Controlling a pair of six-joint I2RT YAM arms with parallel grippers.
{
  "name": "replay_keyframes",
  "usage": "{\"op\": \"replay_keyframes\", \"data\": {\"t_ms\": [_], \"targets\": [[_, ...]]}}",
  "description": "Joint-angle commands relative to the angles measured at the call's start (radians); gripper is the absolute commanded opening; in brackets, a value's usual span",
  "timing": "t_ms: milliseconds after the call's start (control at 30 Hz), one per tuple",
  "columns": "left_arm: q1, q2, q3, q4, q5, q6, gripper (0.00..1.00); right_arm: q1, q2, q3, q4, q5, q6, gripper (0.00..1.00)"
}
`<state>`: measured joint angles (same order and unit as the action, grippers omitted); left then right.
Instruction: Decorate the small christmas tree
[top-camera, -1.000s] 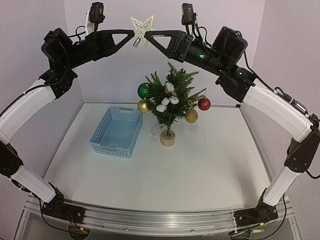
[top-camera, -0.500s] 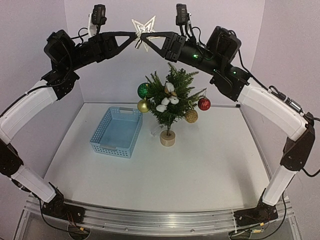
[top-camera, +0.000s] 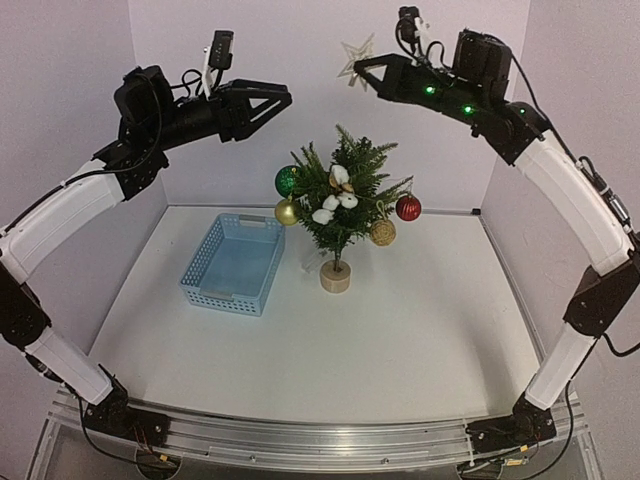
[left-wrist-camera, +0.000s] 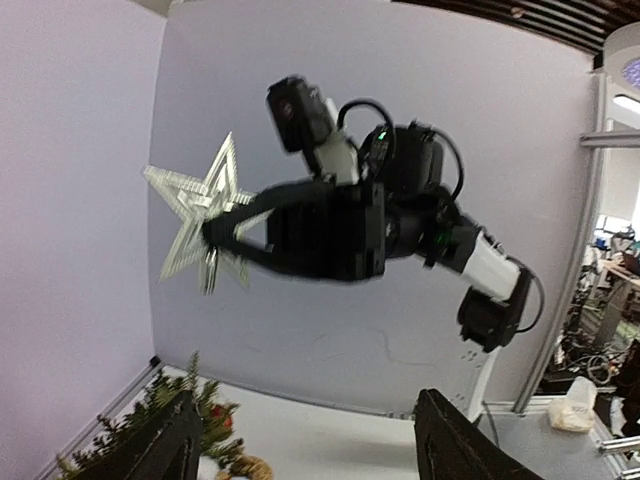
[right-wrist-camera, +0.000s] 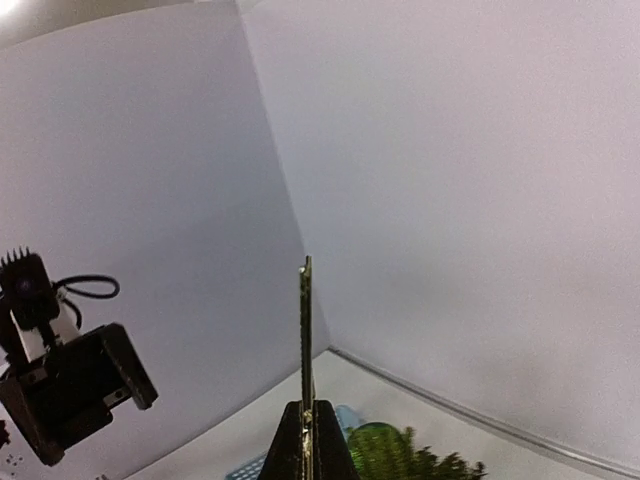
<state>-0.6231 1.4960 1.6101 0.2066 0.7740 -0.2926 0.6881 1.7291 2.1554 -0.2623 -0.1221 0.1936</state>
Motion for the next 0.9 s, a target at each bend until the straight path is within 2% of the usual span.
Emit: {"op": "replay_keyframes", "data": {"t_ms": [0,200,367,867], "targets": [[0.0,0.091,0.061,-0.094,-0.135,0.183,0.66,-0.101,0.052,0.13,-0.095,-0.001,-0.037,0.0],[0.0,0.15,0.068,-0.115,-0.108,0.321,0.64,-0.182,0.152,0.23,-0.12,-0.216,-0.046,0.0],[0.0,0.179,0.065,-0.134,-0.089,0.413,0.62,-0.2,0.226,0.312,-0.2,-0.32,-0.077,0.0],[0.009,0.29,0.09,-0.071,-0.131,0.416,0.51,-0.198,0.294,0.32,-0.213,-0.472,-0.069,0.0]]}}
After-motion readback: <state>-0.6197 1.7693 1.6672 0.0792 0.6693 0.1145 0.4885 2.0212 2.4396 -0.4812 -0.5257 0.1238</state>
